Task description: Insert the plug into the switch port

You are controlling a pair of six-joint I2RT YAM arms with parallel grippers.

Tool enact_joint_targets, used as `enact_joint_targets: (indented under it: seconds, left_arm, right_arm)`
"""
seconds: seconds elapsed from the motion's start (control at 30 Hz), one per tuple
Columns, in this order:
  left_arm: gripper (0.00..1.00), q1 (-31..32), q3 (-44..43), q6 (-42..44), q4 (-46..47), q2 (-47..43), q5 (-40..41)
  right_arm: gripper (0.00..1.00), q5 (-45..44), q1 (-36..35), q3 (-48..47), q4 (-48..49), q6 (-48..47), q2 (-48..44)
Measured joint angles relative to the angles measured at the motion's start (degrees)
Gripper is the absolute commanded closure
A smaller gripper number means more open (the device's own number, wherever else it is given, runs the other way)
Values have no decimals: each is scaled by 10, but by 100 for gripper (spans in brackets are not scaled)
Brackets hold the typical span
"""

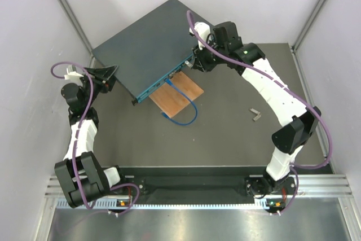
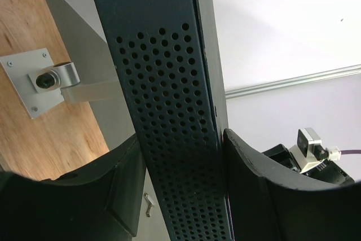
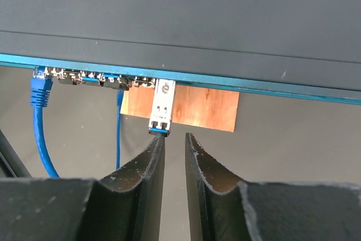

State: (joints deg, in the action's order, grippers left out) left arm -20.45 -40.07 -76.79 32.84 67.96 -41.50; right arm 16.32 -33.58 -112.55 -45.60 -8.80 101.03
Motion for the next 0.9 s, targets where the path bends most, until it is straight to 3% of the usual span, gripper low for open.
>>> enact_joint_targets:
  seconds: [0.9]
  left_arm:
    - [100,0,0,0,0,0,0]
  right_arm:
    - [82,-20,-9,35,-12,-15,-15]
